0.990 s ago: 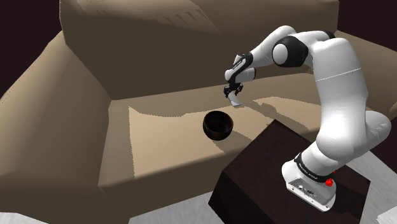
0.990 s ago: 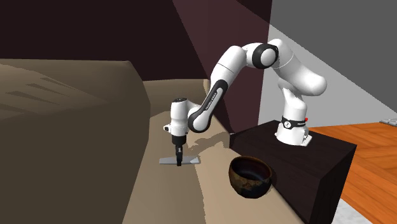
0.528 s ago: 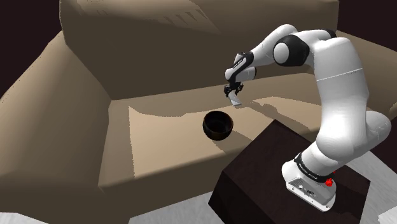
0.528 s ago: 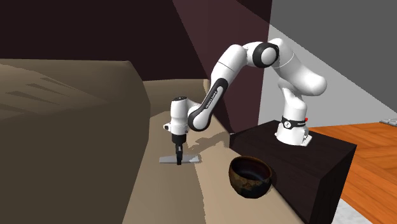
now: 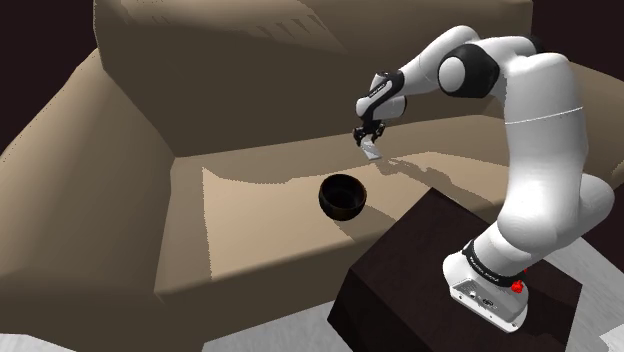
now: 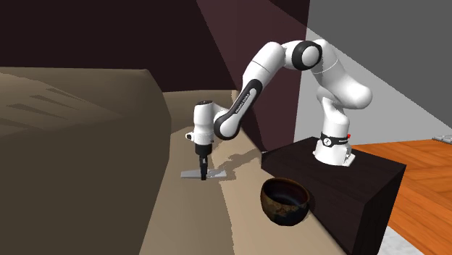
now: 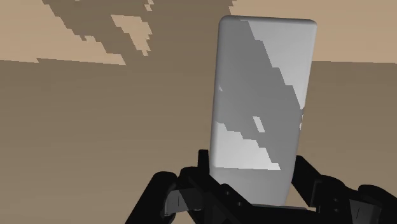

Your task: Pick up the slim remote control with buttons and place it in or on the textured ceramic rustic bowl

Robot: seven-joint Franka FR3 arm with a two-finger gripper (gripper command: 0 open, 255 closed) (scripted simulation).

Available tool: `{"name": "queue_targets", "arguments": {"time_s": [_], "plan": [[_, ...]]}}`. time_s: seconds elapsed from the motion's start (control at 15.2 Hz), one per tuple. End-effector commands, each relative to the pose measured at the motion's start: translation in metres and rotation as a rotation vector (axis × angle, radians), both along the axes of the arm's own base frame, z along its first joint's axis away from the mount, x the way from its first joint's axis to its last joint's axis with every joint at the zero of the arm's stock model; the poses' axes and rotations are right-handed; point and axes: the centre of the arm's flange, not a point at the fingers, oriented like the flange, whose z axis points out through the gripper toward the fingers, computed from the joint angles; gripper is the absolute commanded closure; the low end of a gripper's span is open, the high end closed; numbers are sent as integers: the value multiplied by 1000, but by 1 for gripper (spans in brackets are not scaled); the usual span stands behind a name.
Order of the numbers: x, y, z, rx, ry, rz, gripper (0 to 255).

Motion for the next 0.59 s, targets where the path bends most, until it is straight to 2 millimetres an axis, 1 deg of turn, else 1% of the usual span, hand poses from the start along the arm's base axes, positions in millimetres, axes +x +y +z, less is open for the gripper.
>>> {"name": "queue_targets", "arguments": {"time_s": [0.0, 0.53], "plan": [[0, 0, 10, 0, 0, 0, 255], [0, 0, 53, 0, 0, 0, 255]]}}
